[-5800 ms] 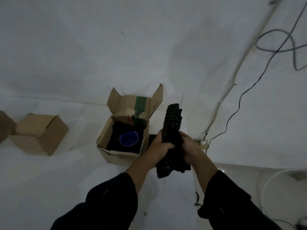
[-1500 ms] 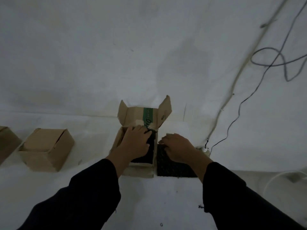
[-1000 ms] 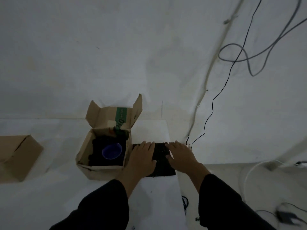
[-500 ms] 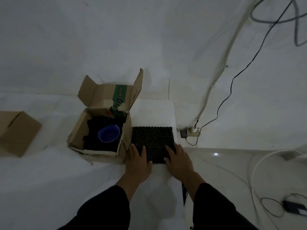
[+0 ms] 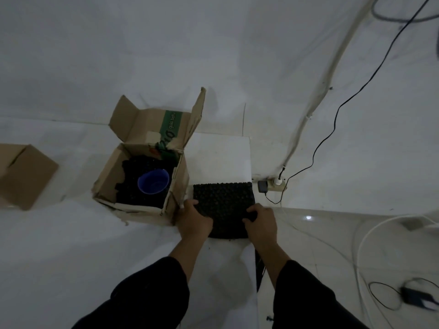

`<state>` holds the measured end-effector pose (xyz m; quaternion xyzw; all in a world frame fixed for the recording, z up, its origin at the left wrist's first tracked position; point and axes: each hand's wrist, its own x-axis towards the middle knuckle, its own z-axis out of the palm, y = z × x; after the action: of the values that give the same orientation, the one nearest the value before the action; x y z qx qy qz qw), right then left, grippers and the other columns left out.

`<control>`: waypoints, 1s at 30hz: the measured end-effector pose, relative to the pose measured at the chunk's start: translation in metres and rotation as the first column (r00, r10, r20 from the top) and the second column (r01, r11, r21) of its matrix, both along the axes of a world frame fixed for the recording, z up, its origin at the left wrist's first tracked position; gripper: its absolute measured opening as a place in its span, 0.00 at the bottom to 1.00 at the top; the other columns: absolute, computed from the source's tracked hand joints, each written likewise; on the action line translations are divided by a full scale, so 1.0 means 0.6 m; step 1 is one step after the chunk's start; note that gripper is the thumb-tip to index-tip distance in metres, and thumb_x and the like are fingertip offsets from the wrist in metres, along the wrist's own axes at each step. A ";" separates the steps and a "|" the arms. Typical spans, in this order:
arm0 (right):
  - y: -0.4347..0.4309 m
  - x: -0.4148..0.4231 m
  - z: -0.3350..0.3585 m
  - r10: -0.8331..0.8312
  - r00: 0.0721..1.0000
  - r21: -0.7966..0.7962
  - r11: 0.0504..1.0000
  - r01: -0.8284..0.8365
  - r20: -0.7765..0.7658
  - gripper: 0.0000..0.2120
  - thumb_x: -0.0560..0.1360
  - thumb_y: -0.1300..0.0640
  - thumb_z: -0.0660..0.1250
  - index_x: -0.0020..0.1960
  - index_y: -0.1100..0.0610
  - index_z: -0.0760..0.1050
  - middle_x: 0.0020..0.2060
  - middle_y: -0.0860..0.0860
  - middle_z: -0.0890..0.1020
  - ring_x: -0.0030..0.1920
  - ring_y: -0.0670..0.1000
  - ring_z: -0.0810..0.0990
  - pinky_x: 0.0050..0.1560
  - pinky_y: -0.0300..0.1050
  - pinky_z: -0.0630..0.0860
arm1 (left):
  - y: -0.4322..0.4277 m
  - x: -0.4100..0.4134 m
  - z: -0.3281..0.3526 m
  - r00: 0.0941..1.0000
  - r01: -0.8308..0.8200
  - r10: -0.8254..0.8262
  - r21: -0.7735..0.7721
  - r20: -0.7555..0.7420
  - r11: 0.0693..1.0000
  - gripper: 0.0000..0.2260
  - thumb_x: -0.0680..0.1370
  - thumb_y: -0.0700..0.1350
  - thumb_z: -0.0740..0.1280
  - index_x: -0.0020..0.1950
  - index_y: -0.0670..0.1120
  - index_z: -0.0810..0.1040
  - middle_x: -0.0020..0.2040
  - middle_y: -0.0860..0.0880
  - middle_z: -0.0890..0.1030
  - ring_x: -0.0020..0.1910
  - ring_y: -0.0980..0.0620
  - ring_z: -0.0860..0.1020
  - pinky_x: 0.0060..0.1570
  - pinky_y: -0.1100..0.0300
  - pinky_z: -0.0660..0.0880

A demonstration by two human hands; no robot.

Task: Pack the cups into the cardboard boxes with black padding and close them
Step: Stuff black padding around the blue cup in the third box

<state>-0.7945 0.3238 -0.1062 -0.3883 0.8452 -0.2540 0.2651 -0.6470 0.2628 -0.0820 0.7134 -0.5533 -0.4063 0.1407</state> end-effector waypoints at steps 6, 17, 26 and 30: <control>-0.001 -0.012 0.016 -0.086 0.991 -0.066 0.993 0.093 0.099 0.17 0.68 0.68 0.65 0.54 0.55 0.76 0.50 0.55 0.81 0.50 0.55 0.79 0.45 0.41 0.72 | -0.014 -0.004 0.046 0.944 -0.079 0.104 0.092 -0.313 0.993 0.20 0.73 0.30 0.59 0.61 0.48 0.71 0.64 0.44 0.74 0.55 0.43 0.76 0.46 0.53 0.75; -0.038 0.033 0.126 -0.153 0.967 -0.434 0.871 0.230 0.205 0.14 0.68 0.68 0.66 0.47 0.52 0.74 0.47 0.53 0.80 0.48 0.53 0.78 0.49 0.48 0.76 | -0.034 0.044 0.170 0.945 0.127 -0.227 -0.376 -0.234 0.918 0.18 0.74 0.35 0.63 0.58 0.54 0.73 0.56 0.50 0.77 0.58 0.51 0.74 0.48 0.59 0.70; -0.092 0.134 0.189 -0.034 0.980 -0.522 0.842 0.133 0.195 0.13 0.67 0.65 0.65 0.46 0.50 0.74 0.45 0.52 0.80 0.47 0.54 0.78 0.46 0.48 0.76 | -0.091 0.167 0.224 0.951 0.068 -0.201 -0.479 -0.234 0.875 0.17 0.73 0.36 0.65 0.59 0.52 0.74 0.60 0.47 0.77 0.59 0.48 0.76 0.51 0.55 0.75; -0.111 0.182 0.201 0.026 0.987 -0.538 0.841 0.063 0.157 0.11 0.70 0.67 0.66 0.47 0.53 0.74 0.46 0.53 0.79 0.46 0.53 0.77 0.42 0.43 0.72 | -0.114 0.230 0.232 0.960 0.079 -0.197 -0.485 -0.198 0.871 0.18 0.74 0.35 0.66 0.61 0.50 0.74 0.58 0.48 0.77 0.51 0.52 0.76 0.38 0.69 0.70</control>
<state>-0.6855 0.2572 0.0145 -0.4177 0.7193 -0.5146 0.2083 -0.5091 0.1945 0.0573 0.5613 -0.6641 -0.3519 0.3465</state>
